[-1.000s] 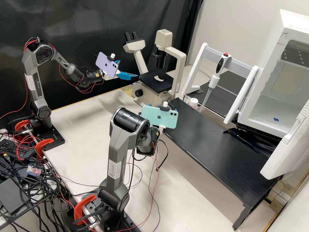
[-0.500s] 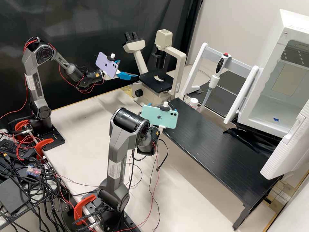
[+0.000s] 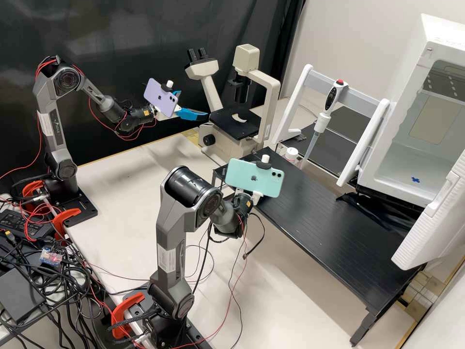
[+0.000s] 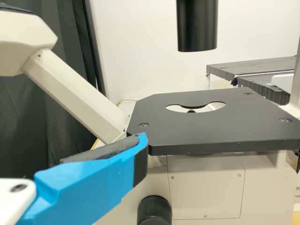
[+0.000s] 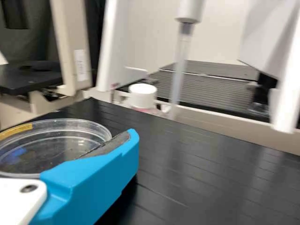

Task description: Move the petri dish to the incubator

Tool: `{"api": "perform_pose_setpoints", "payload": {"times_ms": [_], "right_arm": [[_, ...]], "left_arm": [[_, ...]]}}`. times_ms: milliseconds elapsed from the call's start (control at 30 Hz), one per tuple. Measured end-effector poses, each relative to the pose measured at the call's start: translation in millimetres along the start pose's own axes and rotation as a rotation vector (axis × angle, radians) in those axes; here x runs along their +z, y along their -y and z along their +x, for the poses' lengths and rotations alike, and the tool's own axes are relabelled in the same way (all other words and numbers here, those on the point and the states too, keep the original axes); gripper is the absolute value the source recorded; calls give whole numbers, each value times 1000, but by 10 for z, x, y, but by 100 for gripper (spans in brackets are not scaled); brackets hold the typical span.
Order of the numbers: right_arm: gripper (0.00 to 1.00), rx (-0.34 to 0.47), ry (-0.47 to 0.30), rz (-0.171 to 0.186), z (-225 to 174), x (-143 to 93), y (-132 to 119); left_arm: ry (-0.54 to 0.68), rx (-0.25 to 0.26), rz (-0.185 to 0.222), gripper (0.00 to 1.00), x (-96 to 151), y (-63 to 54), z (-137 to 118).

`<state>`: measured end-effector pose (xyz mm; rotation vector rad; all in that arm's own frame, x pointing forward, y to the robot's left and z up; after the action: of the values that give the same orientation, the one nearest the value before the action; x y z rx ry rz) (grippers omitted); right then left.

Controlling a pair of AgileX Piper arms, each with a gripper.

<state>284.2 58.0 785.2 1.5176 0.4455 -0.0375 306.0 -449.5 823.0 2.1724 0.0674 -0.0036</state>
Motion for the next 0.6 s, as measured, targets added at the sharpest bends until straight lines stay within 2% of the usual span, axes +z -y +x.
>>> {"api": "perform_pose_setpoints", "payload": {"times_ms": [200,300,400,433,533,600], "right_arm": [[0,150,107,68,-72,317,-456],[0,195,130,57,-68,500,-707],[0,293,175,86,-117,706,-1003],[0,303,188,92,-129,746,-1035],[0,363,240,83,-119,909,-1328],[0,396,249,86,-105,966,-1469]], "left_arm": [[0,0,0,100,0,0,0],[0,0,0,100,0,0,0],[0,0,0,100,0,0,0],[0,0,0,100,0,0,0],[0,0,0,100,0,0,0],[0,0,0,100,0,0,0]]}}
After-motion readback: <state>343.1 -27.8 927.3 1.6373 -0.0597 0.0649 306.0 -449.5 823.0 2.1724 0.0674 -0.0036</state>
